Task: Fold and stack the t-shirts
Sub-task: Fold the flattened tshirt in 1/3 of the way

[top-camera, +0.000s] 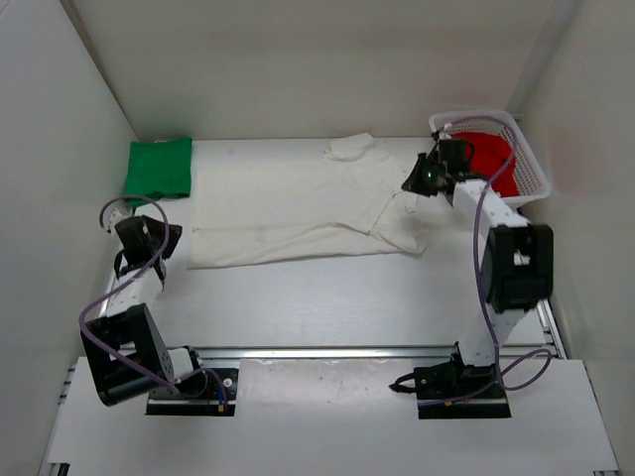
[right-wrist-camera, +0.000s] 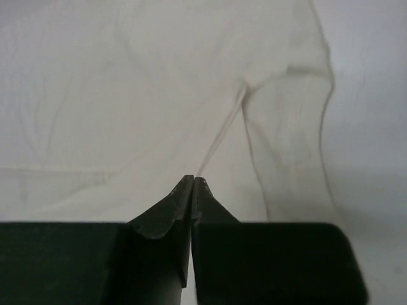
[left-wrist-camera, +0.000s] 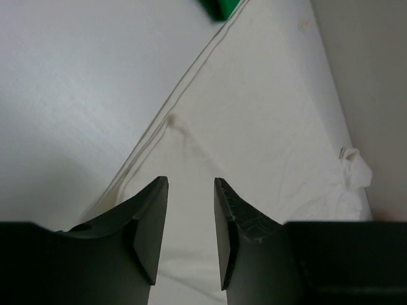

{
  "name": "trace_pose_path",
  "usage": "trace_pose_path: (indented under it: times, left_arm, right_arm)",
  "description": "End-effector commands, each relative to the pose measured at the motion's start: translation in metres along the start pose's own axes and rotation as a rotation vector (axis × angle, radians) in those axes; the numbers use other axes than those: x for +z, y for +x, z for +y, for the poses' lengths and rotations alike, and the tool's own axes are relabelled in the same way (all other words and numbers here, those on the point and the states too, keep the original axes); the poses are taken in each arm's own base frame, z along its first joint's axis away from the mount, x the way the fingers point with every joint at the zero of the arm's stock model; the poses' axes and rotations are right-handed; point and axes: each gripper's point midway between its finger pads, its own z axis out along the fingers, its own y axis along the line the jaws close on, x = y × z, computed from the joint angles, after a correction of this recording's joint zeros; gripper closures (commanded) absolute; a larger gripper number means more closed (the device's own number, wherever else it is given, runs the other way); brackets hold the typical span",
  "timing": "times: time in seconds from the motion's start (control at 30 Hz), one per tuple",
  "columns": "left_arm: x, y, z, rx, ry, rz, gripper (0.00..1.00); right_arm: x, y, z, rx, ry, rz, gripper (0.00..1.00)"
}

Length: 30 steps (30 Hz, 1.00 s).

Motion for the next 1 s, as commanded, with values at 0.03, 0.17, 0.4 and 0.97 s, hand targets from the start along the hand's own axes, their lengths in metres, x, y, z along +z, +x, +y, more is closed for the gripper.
trace_pose_path:
  times: [0.03, 0.17, 0.4, 0.97]
  left_arm:
    - [-0.022, 0.051, 0.042, -0.083, -0.035, 0.103, 0.52]
    - [-0.033, 0.076, 0.063, -0.079, -0.059, 0.139, 0.46]
    - [-0.026, 0.096, 0.066, -0.103, -0.066, 0.192, 0.49]
    - [-0.002, 0.081, 0.050, -0.119, -0.069, 0.159, 1.00]
  right_arm:
    - [-0.057, 0.032, 0.012, 0.141, -0.084, -0.151, 1.00]
    - [-0.088, 0.068, -0.015, 0.166, 0.015, -0.209, 0.95]
    - [-0.093, 0.124, -0.050, 0.207, 0.084, -0.144, 0.61]
    - [-0.050, 0.115, -0.047, 0.163, -0.023, -0.053, 0.66]
